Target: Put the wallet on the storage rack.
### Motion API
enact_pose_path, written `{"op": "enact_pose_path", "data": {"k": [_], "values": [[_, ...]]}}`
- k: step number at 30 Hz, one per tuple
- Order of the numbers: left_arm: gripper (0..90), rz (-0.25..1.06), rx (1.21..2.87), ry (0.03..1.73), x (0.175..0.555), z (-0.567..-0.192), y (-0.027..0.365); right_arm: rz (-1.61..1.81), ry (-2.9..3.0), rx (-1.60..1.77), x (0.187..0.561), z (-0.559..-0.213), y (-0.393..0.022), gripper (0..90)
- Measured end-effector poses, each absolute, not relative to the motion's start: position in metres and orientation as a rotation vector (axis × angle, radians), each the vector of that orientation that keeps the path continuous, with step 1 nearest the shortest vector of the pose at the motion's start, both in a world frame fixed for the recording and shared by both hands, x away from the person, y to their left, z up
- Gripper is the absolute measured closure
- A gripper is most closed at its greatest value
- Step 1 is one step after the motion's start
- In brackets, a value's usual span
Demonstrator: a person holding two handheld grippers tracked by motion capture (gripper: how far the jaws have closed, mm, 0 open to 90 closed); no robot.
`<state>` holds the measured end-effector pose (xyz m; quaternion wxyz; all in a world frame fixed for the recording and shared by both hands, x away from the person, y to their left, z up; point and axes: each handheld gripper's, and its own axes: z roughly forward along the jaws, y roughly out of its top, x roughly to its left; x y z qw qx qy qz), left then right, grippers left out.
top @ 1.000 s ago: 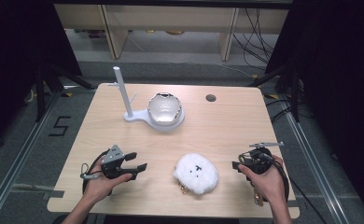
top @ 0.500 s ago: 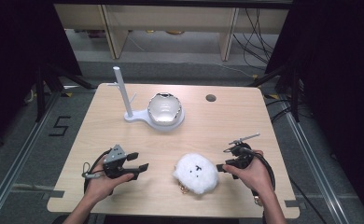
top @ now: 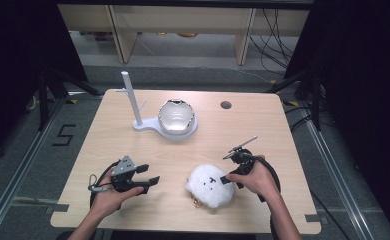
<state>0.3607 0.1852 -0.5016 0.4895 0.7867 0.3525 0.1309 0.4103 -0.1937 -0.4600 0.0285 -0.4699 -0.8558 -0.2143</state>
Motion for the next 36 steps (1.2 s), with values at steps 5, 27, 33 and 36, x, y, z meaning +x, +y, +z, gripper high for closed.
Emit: {"op": "enact_pose_path", "data": {"k": [5,27,33,36], "values": [[34.0,0.317,1.913,0.863,0.360,-0.502,0.186,-0.568,-2.648,-1.414,0.417,-0.463,-0.190,48.9],[34.0,0.300,1.911,0.863,0.361,-0.507,0.187,-0.378,-2.691,-1.298,0.428,-0.474,-0.174,73.6],[34.0,0.295,1.911,0.871,0.362,-0.509,0.188,-0.444,-2.678,-1.284,0.421,-0.470,-0.174,81.2],[34.1,0.303,1.901,0.882,0.361,-0.508,0.188,-0.494,-2.673,-1.290,0.417,-0.465,-0.178,81.9]]}}
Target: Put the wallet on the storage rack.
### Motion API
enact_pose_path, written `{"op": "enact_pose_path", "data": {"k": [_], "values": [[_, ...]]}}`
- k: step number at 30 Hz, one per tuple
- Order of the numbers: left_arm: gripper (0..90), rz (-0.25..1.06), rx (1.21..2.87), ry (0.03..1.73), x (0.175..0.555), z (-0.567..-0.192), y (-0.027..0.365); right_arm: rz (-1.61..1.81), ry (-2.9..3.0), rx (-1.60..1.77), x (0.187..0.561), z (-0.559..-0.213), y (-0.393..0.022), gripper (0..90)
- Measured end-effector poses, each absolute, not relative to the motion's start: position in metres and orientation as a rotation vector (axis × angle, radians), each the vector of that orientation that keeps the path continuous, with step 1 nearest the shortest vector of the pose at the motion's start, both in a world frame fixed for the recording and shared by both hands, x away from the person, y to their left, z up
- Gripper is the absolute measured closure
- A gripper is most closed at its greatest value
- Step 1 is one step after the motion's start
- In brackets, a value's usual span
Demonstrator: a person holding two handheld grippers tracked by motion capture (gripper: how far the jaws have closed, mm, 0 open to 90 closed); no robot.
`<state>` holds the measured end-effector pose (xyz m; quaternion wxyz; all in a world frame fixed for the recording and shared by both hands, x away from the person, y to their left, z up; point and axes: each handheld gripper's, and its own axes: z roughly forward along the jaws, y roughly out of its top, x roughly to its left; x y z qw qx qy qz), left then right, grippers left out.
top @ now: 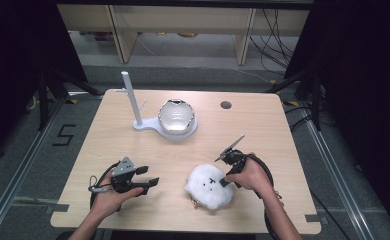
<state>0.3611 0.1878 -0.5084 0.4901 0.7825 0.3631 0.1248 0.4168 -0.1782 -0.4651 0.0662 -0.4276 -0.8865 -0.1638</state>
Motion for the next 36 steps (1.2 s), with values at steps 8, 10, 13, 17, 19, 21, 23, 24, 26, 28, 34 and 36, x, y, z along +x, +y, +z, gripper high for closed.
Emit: {"op": "enact_pose_path", "data": {"k": [8,10,13,17,19,21,23,24,26,28,34,36], "values": [[34.3,0.312,1.890,0.893,0.361,-0.508,0.191,-0.727,-2.717,-1.314,0.403,-0.444,-0.187,83.8],[34.4,0.313,1.884,0.898,0.361,-0.509,0.191,-0.760,-2.723,-1.319,0.402,-0.441,-0.189,83.9],[34.4,0.315,1.880,0.905,0.361,-0.509,0.192,-0.854,-2.724,-1.418,0.395,-0.427,-0.191,84.3],[34.4,0.322,1.880,0.907,0.361,-0.509,0.193,-1.012,-2.747,-1.405,0.396,-0.418,-0.192,84.5],[34.5,0.323,1.876,0.913,0.361,-0.509,0.193,-1.030,-2.741,-1.412,0.396,-0.416,-0.192,84.5],[34.5,0.322,1.856,0.913,0.361,-0.510,0.194,-1.086,-2.730,-1.440,0.396,-0.410,-0.191,84.6],[34.7,0.336,1.847,0.917,0.361,-0.510,0.196,-1.116,-2.697,-1.468,0.395,-0.408,-0.189,84.6],[34.7,0.339,1.837,0.919,0.361,-0.510,0.196,-1.121,-2.713,-1.461,0.396,-0.406,-0.190,84.6],[34.8,0.352,1.827,0.933,0.360,-0.510,0.197,-1.149,-2.690,-1.485,0.395,-0.405,-0.187,84.5],[34.8,0.366,1.813,0.932,0.361,-0.510,0.200,-1.200,-2.698,-1.483,0.397,-0.402,-0.187,84.5],[34.9,0.396,1.788,0.942,0.361,-0.511,0.203,-1.345,-2.710,-1.420,0.404,-0.405,-0.182,84.5],[34.9,0.401,1.785,0.943,0.361,-0.512,0.204,-1.322,-2.710,-1.439,0.404,-0.402,-0.181,84.5]]}}
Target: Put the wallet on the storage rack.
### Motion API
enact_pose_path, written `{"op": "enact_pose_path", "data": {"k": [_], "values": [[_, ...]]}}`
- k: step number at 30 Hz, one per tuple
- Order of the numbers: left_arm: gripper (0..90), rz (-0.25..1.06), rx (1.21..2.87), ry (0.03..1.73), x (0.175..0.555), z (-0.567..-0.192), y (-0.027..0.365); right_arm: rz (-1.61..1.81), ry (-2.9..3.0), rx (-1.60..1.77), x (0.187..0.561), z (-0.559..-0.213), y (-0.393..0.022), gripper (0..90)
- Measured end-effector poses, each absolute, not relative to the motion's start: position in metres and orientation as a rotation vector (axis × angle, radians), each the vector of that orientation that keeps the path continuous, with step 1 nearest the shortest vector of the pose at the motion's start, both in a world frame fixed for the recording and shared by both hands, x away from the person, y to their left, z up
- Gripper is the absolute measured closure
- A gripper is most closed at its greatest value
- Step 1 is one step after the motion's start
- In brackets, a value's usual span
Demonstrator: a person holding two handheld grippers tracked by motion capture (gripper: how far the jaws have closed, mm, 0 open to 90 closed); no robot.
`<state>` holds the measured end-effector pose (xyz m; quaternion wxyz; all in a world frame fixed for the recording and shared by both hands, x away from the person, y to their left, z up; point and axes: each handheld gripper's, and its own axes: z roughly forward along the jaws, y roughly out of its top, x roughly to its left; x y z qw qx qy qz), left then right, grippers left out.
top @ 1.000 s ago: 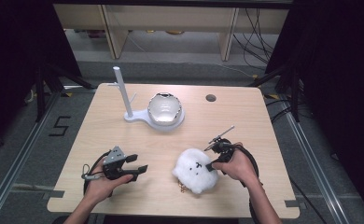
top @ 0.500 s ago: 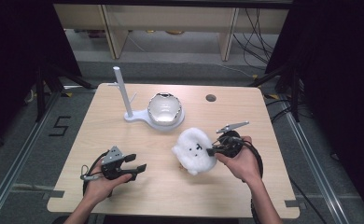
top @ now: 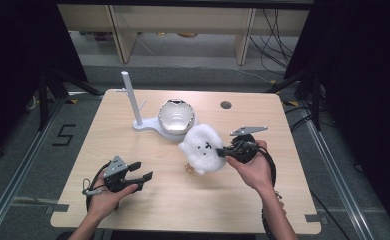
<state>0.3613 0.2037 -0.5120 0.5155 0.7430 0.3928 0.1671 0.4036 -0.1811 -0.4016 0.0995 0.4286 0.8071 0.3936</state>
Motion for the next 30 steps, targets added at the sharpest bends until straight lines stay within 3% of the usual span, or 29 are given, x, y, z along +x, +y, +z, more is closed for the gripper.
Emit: {"op": "enact_pose_path", "data": {"k": [30], "values": [[34.9,0.523,1.706,0.965,0.362,-0.513,0.214,1.434,2.152,1.187,0.434,-0.376,-0.158,84.4]]}}
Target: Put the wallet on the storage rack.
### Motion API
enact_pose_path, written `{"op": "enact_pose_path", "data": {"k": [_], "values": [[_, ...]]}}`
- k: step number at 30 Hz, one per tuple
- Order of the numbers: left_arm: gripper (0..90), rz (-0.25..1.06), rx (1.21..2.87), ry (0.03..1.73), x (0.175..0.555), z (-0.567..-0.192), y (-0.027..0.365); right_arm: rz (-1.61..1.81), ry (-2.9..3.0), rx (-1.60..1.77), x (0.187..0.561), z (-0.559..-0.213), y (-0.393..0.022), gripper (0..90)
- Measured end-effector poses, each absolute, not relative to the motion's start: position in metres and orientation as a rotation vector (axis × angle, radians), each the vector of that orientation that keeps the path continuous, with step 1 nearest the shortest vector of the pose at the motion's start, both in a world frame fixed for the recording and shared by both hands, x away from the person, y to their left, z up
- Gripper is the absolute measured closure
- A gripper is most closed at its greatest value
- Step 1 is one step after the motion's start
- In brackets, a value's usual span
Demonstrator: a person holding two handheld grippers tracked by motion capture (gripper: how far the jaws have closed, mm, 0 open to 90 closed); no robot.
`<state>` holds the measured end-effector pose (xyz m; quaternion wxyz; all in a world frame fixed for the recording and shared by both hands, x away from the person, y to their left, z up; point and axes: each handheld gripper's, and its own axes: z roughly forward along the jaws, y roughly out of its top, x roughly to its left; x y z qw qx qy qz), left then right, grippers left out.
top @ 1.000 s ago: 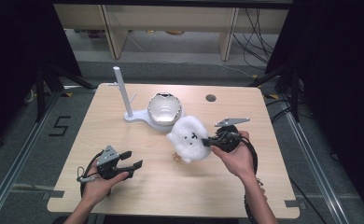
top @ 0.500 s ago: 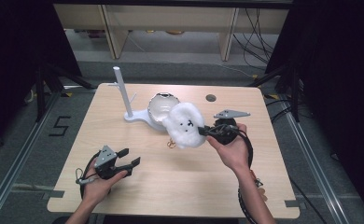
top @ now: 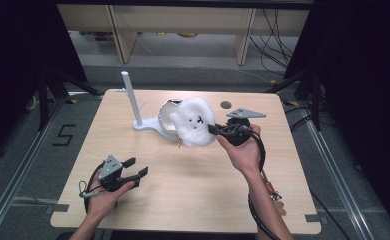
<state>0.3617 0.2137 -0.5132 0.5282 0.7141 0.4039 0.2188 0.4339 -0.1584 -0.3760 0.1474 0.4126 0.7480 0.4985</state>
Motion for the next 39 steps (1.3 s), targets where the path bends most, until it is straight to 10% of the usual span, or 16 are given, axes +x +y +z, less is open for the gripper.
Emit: {"op": "enact_pose_path", "data": {"k": [39], "values": [[34.6,0.534,1.701,0.979,0.359,-0.512,0.218,1.467,1.986,1.248,0.489,-0.372,-0.123,84.1]]}}
